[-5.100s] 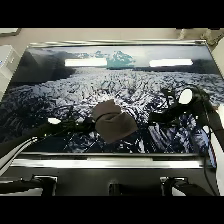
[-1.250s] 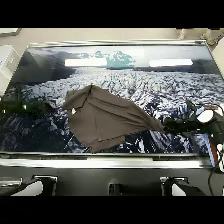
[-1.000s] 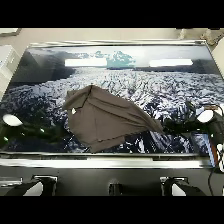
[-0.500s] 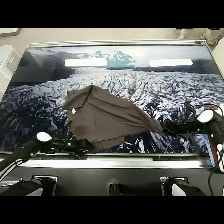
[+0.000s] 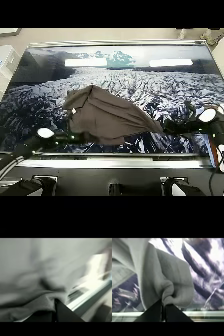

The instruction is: Fold the clothes and pants, and hang the long-sleeved shirts on hangers.

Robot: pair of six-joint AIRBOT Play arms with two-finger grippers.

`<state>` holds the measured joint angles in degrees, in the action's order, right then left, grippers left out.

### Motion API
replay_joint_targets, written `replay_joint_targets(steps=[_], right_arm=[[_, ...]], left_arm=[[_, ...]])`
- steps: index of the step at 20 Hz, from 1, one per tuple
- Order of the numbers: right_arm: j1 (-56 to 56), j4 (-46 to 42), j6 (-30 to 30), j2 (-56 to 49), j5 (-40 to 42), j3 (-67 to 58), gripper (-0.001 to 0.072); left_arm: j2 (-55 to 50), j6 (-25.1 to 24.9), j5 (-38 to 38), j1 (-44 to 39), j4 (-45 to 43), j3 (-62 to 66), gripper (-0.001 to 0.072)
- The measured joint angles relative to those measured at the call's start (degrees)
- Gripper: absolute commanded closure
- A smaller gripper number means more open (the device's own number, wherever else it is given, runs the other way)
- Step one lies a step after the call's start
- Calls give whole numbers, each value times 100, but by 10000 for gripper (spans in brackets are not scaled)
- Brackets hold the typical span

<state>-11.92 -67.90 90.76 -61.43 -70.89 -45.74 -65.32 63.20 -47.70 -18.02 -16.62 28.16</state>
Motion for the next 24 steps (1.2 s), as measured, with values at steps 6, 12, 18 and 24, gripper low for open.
replay_joint_targets(steps=[6, 12, 18, 24], right_arm=[[2, -306, -162, 730, 1045, -2026, 676], [4, -507, -184, 1744, 1694, -4153, 676], [4, -800, -184, 2706, 1849, -4559, 677], [4, -1108, -11, 2994, 1080, -4579, 677]], left_arm=[[1316, -704, -1176, 2079, 63, 3274, 681], [1875, -367, -1119, 3580, 140, 7165, 682], [2039, -275, -496, 3853, 114, 8144, 681], [1965, -256, -374, 3891, -339, 8150, 682]])
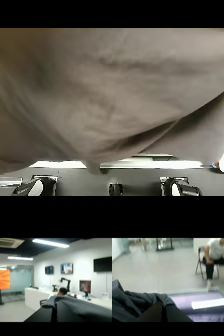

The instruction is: Fold the clothes and pants, and hang the long-sleeved shirts on hangers.

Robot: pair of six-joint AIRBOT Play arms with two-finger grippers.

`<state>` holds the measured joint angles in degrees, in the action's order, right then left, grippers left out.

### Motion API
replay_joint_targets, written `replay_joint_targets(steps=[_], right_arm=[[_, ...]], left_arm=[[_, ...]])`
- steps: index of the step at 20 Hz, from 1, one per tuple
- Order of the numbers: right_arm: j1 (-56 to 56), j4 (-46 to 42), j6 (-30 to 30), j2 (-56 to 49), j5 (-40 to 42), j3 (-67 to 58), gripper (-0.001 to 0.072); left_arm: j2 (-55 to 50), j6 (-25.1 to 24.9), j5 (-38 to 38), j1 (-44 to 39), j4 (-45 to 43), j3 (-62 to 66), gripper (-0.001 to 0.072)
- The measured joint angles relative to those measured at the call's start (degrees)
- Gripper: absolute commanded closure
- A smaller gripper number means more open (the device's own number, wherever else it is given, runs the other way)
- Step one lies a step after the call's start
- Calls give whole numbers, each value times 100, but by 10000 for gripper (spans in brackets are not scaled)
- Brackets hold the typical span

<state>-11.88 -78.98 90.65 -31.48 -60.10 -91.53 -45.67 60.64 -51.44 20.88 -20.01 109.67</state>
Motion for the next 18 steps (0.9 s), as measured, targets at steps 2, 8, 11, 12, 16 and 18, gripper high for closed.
replay_joint_targets(steps=[2, 8, 11, 12, 16, 18], right_arm=[[0, -7, 221, -111, -1003, 323, 678], [4, 492, 732, -595, -1167, 3521, 678], [7, 1263, 820, -1464, 483, 4374, 678], [26, 1687, 809, -1794, 1054, 4505, 677], [468, 3226, 503, -3152, 2870, 4765, 676], [732, 3620, 422, -3687, 3283, 4809, 676]], left_arm=[[-109, 2, -468, 0, -461, -354, 681], [-861, -317, -374, -378, -1058, -2997, 680], [-1558, -409, 472, -518, -1128, -3993, 680], [-1794, -308, 691, -553, -1121, -4162, 679], [-2669, 118, 894, -820, -1051, -4503, 680], [-3034, 232, 704, -990, -1049, -4570, 656]])
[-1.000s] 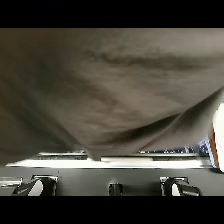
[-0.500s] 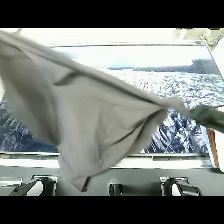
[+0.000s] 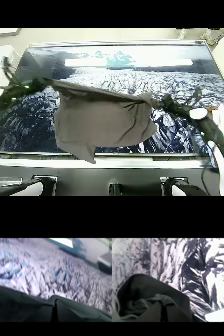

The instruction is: Fold the clothes and pants, and hang the long-sleeved shirts on hangers.

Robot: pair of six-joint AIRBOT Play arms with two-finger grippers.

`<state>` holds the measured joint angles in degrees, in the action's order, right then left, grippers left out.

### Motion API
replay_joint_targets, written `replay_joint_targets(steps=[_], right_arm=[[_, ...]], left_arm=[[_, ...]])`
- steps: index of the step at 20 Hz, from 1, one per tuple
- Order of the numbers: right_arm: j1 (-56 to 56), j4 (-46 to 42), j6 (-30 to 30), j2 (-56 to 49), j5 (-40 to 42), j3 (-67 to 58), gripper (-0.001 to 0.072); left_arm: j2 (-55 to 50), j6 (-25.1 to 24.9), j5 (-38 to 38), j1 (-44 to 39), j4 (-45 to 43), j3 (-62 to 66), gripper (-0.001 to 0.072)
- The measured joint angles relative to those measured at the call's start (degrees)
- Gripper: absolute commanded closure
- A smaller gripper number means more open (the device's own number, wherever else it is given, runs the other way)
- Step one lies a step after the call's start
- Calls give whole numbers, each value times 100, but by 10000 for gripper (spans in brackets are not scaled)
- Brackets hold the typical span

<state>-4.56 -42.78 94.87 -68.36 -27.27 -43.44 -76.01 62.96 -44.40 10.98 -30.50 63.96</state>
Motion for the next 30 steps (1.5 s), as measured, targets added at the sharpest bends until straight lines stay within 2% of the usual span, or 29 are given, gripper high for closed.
replay_joint_targets(steps=[1, 2, 3, 4, 6, 8, 10, 11, 12, 16, 18, 19, 22, 23, 24, 27, 29, 30], right_arm=[[72, 131, -33, -179, 120, 11, 668], [79, 229, -55, -299, 184, 4, 568], [0, 278, -122, -356, 179, -46, 397], [-179, 271, -289, -361, 55, -160, 259], [-726, -20, -765, -271, -616, -496, 232], [-1384, -612, -1047, -144, -1556, -791, 137], [-1967, -1233, -1084, -70, -2542, -868, 129], [-2179, -1471, -1086, -46, -2994, -813, 79], [-2321, -1644, -1095, -33, -3355, -719, 77], [-2594, -1836, -1154, -2, -4216, -214, 82], [-2643, -1790, -1174, 2, -4411, -63, 83], [-2656, -1738, -1174, 4, -4489, -17, 83], [-2677, -1617, -1180, 7, -4664, 55, 84], [-2682, -1591, -1198, 7, -4706, 68, 85], [-2686, -1574, -1222, 7, -4741, 74, 85], [-2688, -1541, -1266, 7, -4791, 90, 84], [-2688, -1526, -1296, 7, -4819, 96, 84], [-2688, -1523, -1305, 7, -4817, 111, 83]], left_arm=[[-122, 9, -111, -55, 7, -15, 563], [-216, 33, -234, -72, 22, -22, 384], [-262, 52, -374, -33, 11, -22, 43], [-280, 83, -562, 79, -13, 2, -9], [-280, 249, -1045, 483, -258, 103, -7], [-278, 691, -1700, 1021, -802, 173, -4], [-273, 1067, -2446, 1504, -1558, 66, 136], [-273, 1172, -2791, 1700, -1902, -103, 135], [-273, 1228, -3049, 1838, -2118, -326, 135], [-267, 861, -3486, 2048, -2249, -1543, 137], [-271, 627, -3388, 2009, -1987, -2083, 150], [-273, 535, -3287, 1965, -1856, -2299, 181], [-273, 393, -3034, 1816, -1609, -2653, 186], [-273, 365, -2999, 1781, -1561, -2717, 209], [-273, 350, -2940, 1755, -1545, -2761, 333], [-278, 317, -2743, 1674, -1545, -2837, 577], [-278, 308, -2688, 1585, -1521, -2857, 600], [-278, 308, -2667, 1528, -1504, -2863, 675]])
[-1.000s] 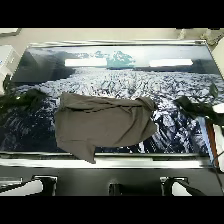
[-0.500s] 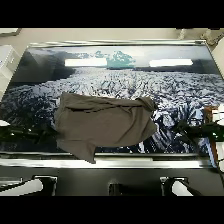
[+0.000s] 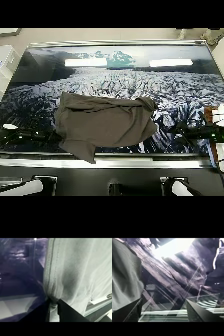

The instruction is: Fold the clothes and pants, and hang the long-sleeved shirts on hangers.

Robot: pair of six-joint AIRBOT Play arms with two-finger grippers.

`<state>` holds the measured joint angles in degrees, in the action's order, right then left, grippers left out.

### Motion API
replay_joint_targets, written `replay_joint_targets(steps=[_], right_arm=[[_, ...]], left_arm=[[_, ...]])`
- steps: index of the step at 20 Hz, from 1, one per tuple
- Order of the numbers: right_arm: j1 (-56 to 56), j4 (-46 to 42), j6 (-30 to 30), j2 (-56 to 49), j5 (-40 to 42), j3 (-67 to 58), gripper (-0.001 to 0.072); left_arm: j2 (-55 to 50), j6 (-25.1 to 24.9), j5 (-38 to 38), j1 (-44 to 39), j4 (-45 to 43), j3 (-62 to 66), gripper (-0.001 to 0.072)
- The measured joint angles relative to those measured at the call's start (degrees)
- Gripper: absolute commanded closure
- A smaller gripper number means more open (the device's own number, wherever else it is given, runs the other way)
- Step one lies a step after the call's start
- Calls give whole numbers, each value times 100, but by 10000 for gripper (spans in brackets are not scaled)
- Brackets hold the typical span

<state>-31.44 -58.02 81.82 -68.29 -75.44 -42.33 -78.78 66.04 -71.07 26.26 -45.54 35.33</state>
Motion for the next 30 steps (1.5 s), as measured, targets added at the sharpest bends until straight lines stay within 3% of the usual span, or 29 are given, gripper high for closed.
replay_joint_targets(steps=[12, 15, 18, 19, 20, 21, 22, 26, 30], right_arm=[[245, 741, -431, 2, 553, 660, 79], [907, 973, -385, 2, 1235, 723, 90], [1565, 1123, 46, -17, 2168, 745, 130], [1722, 1156, 190, -46, 2374, 750, 180], [1862, 1178, 332, -90, 2540, 752, 310], [1971, 1198, 446, -140, 2640, 754, 555], [2046, 1207, 538, -181, 2691, 754, 678], [2177, 1241, 498, -122, 2437, 391, 678], [2210, 870, 170, 514, 1941, -1270, 678]], left_arm=[[118, -26, 101, -240, 15, -11, 682], [258, -26, 101, -240, 13, -11, 683], [439, -39, 101, -240, 17, -11, 682], [483, -72, 101, -240, 24, -11, 682], [520, -101, 101, -240, 42, -11, 682], [544, -116, 101, -240, 57, -11, 682], [564, -138, 103, -240, 85, -11, 683], [785, -315, 76, -240, 461, 129, 684], [1434, -693, -52, -240, 1174, 1351, 685]])
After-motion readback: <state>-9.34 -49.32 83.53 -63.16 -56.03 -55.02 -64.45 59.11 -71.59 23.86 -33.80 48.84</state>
